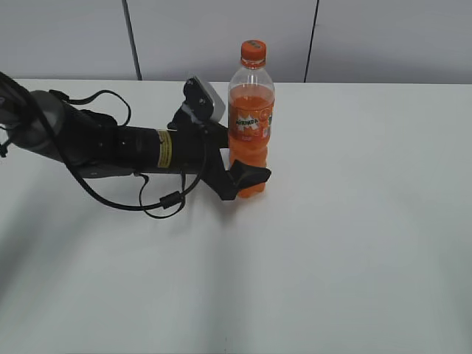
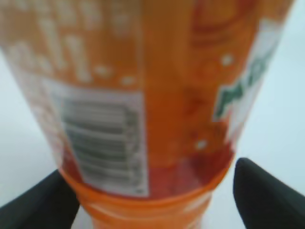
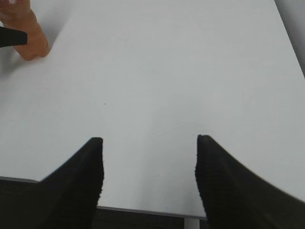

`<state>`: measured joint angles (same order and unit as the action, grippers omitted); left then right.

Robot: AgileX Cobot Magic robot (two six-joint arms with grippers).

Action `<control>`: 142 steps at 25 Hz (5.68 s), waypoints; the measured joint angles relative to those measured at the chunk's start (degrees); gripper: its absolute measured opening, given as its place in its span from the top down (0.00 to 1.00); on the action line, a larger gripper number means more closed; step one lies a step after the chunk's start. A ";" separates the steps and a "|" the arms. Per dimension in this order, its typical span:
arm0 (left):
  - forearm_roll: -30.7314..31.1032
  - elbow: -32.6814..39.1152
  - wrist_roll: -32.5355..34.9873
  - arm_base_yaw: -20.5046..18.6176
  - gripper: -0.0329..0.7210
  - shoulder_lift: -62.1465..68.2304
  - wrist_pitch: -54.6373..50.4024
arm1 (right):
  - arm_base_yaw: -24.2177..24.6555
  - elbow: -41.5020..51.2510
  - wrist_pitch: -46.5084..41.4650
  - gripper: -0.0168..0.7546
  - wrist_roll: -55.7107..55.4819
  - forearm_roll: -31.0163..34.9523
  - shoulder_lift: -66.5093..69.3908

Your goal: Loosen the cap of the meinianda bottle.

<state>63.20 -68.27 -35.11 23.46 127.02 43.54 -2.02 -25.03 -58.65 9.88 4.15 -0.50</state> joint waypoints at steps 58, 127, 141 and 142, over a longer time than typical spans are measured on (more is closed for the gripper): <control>-3.12 0.00 -0.11 0.00 0.45 0.56 2.36 | -0.07 -41.45 -3.95 0.38 -2.19 -1.31 60.50; -3.12 0.00 -0.31 0.00 0.45 0.56 2.60 | -30.85 -93.62 -11.28 0.41 -7.07 -2.68 114.78; -3.12 0.00 -0.31 0.00 0.45 0.56 2.60 | -30.85 -93.62 -11.28 0.42 -7.18 -1.51 117.21; -3.12 0.00 -0.31 0.00 0.45 0.56 2.60 | -30.85 -93.62 -11.28 0.42 -7.18 -1.49 117.45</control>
<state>60.08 -68.27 -35.43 23.46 127.58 46.14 -32.88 -118.65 -69.93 2.70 2.66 116.95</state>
